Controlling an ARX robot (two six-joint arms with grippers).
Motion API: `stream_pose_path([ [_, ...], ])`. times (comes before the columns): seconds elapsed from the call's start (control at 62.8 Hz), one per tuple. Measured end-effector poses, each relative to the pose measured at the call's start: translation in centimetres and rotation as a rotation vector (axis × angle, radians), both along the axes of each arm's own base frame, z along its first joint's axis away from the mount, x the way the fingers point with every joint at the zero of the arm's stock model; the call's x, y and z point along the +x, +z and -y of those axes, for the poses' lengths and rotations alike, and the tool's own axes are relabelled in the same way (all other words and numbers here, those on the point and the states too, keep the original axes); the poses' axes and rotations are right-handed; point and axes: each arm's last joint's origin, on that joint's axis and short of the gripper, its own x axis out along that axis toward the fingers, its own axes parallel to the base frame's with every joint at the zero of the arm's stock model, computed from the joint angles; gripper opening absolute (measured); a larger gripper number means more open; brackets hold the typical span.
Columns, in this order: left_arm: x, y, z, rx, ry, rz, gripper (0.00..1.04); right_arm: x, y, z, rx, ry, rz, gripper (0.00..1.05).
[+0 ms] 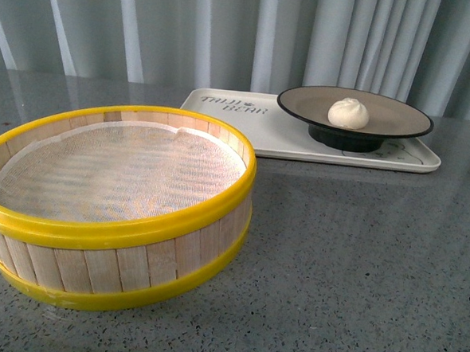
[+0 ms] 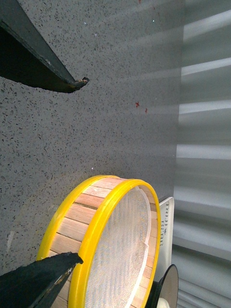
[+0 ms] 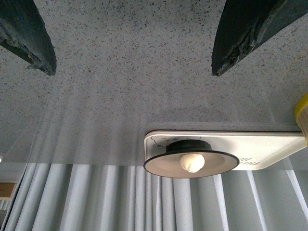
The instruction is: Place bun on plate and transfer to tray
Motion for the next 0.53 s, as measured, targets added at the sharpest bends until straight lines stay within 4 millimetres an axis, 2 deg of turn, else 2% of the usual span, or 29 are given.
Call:
stream_pose_path([
  [0.525, 0.00, 0.00, 0.00, 0.000, 0.000, 0.000, 0.98, 0.00, 0.00, 0.00, 0.000, 0.000, 0.000, 0.96],
])
